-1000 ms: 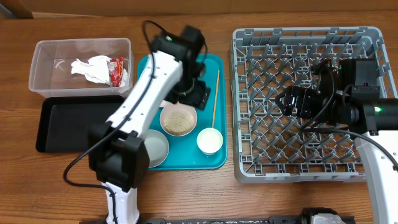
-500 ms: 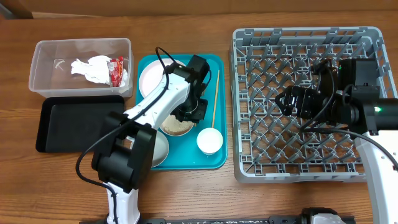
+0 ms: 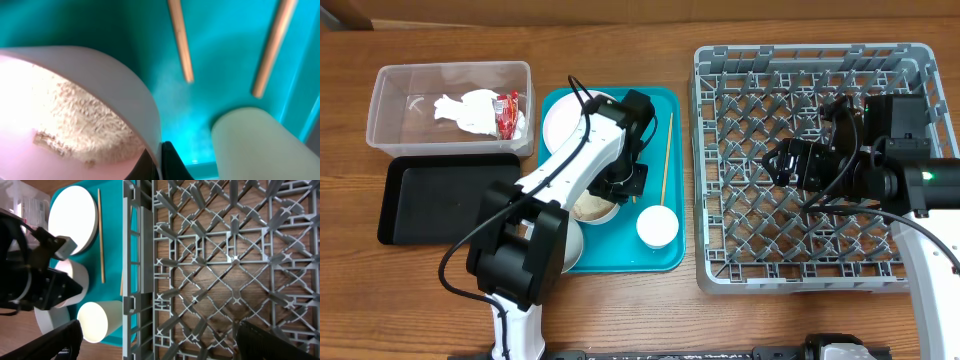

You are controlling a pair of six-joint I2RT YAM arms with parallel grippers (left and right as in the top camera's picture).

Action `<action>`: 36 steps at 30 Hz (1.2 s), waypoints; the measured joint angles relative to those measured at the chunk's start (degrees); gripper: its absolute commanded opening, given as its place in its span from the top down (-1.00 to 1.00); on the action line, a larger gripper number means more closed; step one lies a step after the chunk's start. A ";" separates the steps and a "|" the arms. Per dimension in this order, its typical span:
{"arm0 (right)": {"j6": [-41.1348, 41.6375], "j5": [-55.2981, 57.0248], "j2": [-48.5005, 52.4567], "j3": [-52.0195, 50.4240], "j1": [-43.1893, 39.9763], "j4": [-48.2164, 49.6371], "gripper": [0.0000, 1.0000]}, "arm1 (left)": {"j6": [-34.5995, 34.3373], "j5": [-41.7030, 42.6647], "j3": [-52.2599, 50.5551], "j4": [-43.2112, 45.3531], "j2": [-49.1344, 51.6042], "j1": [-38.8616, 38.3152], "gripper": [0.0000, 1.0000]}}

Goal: Sort waste into correct bins and load items into the dishwasher
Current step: 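Grasp the pink bowl of rice with the left gripper, then tip the pink bowl over the black tray to pour out rice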

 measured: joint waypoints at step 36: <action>0.00 -0.04 0.00 0.00 0.00 0.42 -1.00 | 44.48 57.99 -13.03 -10.62 -13.44 66.49 0.92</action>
